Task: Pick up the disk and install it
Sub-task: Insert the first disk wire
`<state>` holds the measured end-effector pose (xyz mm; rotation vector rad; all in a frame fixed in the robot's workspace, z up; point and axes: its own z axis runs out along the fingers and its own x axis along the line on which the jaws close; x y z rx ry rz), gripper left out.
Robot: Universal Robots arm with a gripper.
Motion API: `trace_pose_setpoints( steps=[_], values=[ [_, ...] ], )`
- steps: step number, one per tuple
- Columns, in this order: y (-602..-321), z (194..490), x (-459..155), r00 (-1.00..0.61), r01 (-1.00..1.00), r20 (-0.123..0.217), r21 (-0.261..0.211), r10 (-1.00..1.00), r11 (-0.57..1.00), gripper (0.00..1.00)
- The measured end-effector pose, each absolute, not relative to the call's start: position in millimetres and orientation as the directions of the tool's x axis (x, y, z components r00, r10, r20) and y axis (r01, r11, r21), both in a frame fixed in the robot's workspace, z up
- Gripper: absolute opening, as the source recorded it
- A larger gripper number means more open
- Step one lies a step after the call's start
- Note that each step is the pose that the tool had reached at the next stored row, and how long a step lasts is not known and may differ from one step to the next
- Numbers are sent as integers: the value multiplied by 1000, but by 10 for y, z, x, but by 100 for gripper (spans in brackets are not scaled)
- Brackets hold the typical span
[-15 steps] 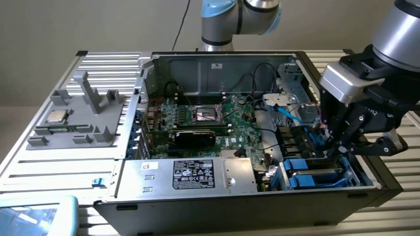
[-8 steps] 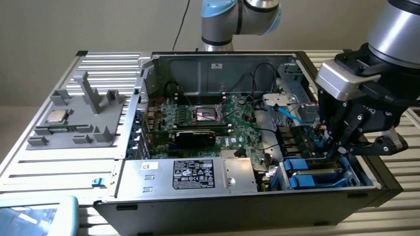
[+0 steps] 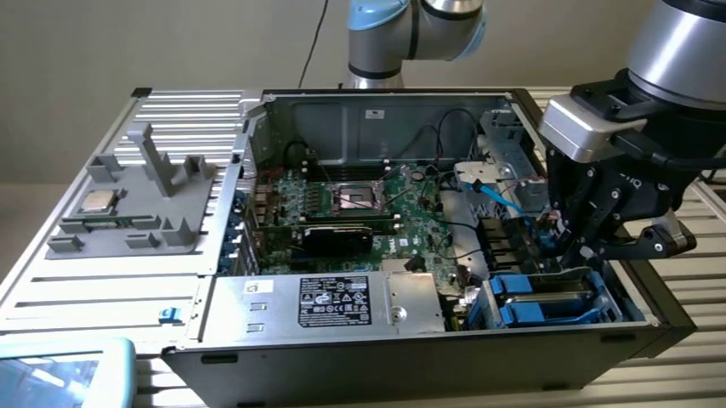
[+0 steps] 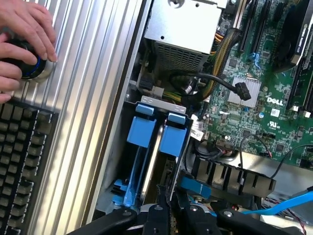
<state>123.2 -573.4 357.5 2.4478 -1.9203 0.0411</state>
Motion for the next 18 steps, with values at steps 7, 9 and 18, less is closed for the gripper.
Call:
trace_pose_setpoints(
  steps=[7, 9, 18],
  values=[
    [-5733, 3559, 1233, 120, -993, 39, 7, -992, -120, 16],
    [-5733, 3558, 1233, 89, -996, 40, 7, -995, -89, 16],
    [-5736, 3558, 1234, 65, -998, 39, 8, -997, -65, 16]
  ],
)
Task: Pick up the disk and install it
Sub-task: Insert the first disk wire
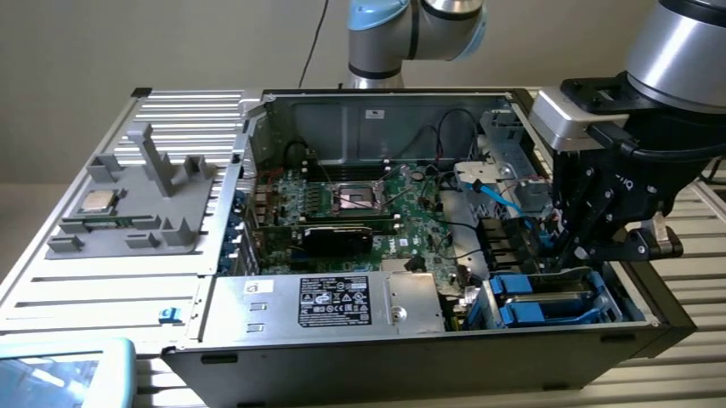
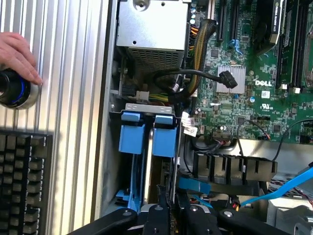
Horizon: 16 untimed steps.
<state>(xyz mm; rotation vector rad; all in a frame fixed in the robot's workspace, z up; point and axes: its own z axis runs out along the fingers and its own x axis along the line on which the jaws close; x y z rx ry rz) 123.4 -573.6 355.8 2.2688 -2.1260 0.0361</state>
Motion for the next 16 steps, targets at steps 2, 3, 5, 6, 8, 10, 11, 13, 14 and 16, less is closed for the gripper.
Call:
trace_pose_setpoints(
  steps=[2, 3, 5, 6, 8, 10, 11, 13, 14, 16],
  values=[
    [-5736, 3558, 1234, 65, -998, 39, 8, -997, -65, 16],
    [-5736, 3558, 1234, 65, -998, 39, 8, -997, -65, 16],
    [-5736, 3558, 1234, 65, -998, 39, 8, -997, -65, 16],
    [-5736, 3558, 1234, 65, -998, 39, 8, -997, -65, 16],
    [-5736, 3558, 1234, 65, -998, 39, 8, -997, -65, 16],
    [-5736, 3557, 1234, 65, -998, 39, 8, -997, -65, 16],
    [-5738, 3557, 1234, 63, -998, 39, 8, -997, -63, 16],
    [-5751, 3557, 1233, 57, -998, 36, 7, -998, -57, 16],
    [-5760, 3557, 1233, 55, -998, 35, 7, -998, -55, 16],
    [-5775, 3556, 1233, 52, -999, 32, 7, -998, -52, 16]
  ],
)
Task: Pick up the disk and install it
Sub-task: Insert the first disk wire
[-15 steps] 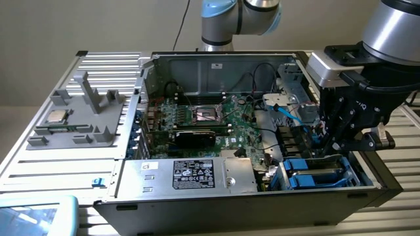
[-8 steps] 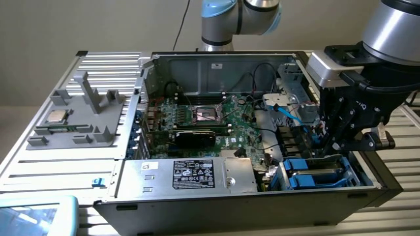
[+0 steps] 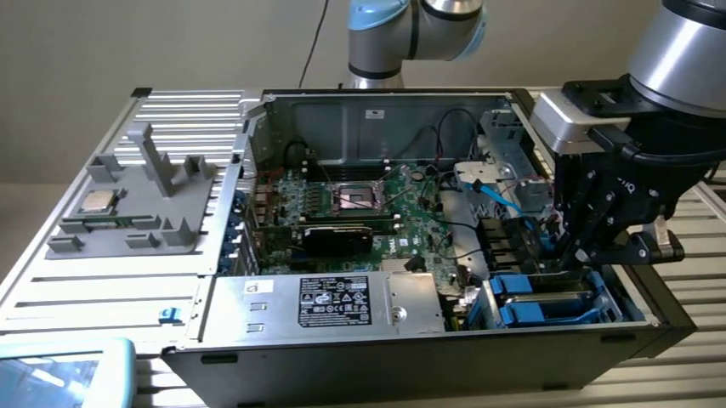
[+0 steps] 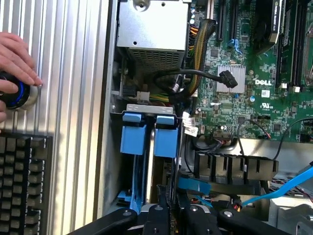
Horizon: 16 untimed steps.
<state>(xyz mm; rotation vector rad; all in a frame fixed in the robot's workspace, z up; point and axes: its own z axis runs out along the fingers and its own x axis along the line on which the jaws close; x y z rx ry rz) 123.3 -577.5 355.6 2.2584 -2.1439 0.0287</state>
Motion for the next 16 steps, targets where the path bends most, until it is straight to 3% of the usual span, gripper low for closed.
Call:
trace_pose_setpoints(
  steps=[16],
  values=[
    [-5795, 3490, 1228, 13, -1000, 21, -6, -1000, -13, 16]
  ],
)
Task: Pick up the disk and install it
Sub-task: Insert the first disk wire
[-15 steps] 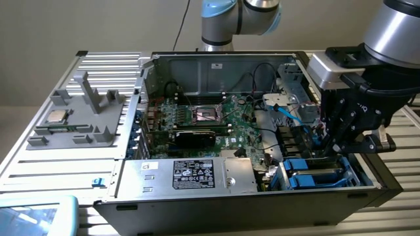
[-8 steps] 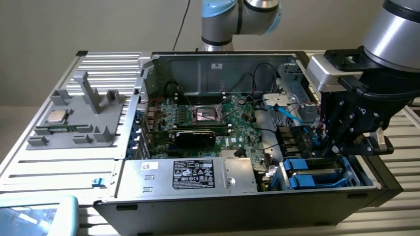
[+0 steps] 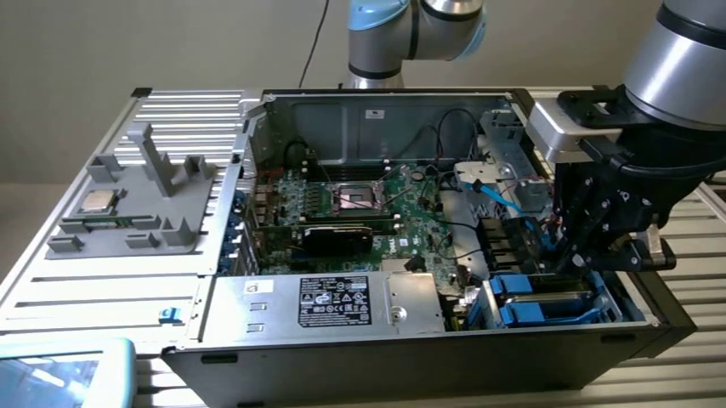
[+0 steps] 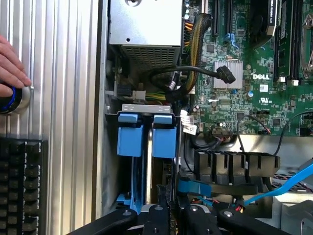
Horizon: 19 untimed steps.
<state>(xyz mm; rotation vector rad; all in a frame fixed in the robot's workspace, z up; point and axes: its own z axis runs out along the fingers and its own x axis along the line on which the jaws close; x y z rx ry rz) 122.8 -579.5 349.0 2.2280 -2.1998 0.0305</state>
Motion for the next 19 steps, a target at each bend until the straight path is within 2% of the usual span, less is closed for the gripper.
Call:
trace_pose_setpoints(
  steps=[19],
  values=[
    [-5827, 3454, 1211, -27, -1000, 2, -8, -1000, 27, 16]
  ],
)
